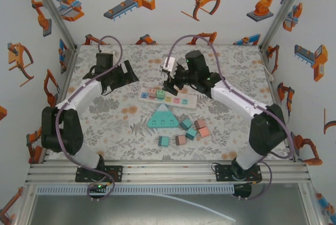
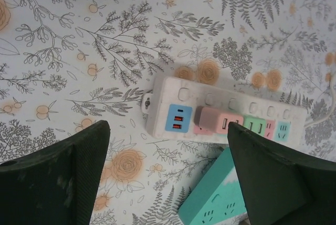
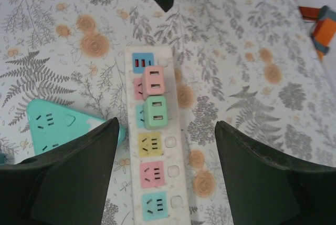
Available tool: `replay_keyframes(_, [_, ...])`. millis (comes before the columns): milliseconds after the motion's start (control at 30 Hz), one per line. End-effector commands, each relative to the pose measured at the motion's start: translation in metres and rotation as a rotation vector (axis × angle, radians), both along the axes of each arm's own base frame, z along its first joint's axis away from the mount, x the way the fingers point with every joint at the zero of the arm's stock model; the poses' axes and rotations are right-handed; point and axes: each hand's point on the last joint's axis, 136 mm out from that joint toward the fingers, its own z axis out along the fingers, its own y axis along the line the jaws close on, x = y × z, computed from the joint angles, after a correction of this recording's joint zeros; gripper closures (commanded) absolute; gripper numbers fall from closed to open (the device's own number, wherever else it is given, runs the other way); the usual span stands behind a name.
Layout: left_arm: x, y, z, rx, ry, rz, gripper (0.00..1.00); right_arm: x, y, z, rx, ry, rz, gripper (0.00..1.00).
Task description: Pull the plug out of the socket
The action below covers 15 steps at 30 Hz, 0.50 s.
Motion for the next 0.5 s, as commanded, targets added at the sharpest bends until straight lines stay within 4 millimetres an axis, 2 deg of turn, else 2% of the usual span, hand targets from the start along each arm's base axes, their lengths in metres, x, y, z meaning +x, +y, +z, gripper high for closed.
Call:
replay_keyframes(0, [0.002,-0.01,-0.009,-0.035,0.064,-0.033,0.21,-0.003,0.013,-0.022,-0.058,0.073,0.055,0.33])
replay_keyframes(200, [0.003,-0.033,-0.032,-0.095,0.112,-0.15,0.24,0.016,0.029,-0.066,-0.129,0.139,0.038,0.34])
replay_keyframes(333, [0.001,-0.034,-0.049,-0.077,0.148,-0.158,0.3,0.029,0.033,-0.091,-0.166,0.124,-0.001,0.34])
replay_keyframes(467, [-0.001,-0.033,-0.064,-0.068,0.184,-0.158,0.33,0.03,0.038,-0.112,-0.186,0.144,0.019,0.38])
